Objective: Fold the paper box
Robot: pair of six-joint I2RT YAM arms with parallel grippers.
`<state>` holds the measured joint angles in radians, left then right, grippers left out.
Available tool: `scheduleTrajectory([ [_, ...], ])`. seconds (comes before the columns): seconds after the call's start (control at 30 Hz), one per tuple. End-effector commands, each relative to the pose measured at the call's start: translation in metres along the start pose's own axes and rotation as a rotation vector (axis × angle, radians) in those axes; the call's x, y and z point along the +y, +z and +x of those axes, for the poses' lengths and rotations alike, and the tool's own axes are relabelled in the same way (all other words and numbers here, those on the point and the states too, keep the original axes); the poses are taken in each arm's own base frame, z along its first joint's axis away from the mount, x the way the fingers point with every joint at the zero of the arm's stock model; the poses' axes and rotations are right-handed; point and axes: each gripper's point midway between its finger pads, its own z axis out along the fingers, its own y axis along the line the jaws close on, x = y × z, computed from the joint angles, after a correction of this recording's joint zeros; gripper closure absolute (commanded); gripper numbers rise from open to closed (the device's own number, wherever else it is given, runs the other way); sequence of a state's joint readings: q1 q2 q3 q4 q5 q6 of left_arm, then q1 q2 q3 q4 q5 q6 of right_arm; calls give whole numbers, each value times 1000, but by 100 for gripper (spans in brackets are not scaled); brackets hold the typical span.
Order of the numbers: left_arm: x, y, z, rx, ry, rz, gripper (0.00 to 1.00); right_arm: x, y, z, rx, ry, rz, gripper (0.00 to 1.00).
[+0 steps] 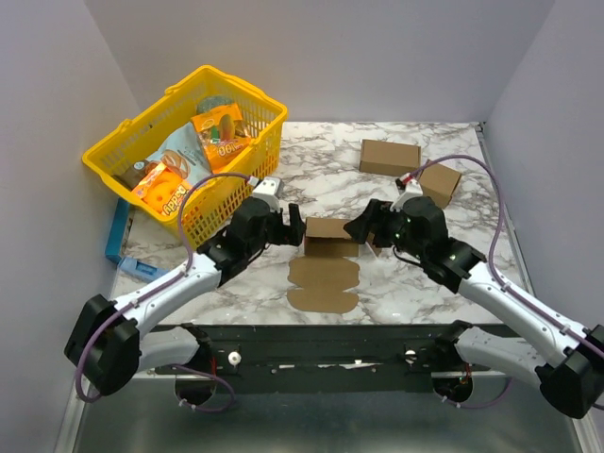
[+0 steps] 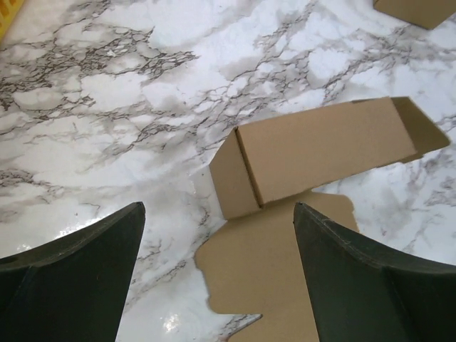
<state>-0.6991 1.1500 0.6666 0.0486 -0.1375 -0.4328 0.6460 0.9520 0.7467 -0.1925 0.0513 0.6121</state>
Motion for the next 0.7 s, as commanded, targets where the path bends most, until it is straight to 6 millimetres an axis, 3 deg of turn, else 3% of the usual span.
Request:
scheduleTrajectory([
  [0.0,-16,2,-7,125,-114,75,6,6,10,12,109,-5,-13,19],
  [0.2,-12,21,-8,213,-182,109,9,-1,24,17,162,-18,48,19],
  [0.37,-12,34,9,294,-173,122,11,-13,37,22,176,-16,112,19],
  [0.43,-13,38,3,301,-157,134,13,-14,40,21,175,-14,123,19],
  [0.67,-9,53,9,349,-104,130,29,-21,54,24,191,-22,170,19],
])
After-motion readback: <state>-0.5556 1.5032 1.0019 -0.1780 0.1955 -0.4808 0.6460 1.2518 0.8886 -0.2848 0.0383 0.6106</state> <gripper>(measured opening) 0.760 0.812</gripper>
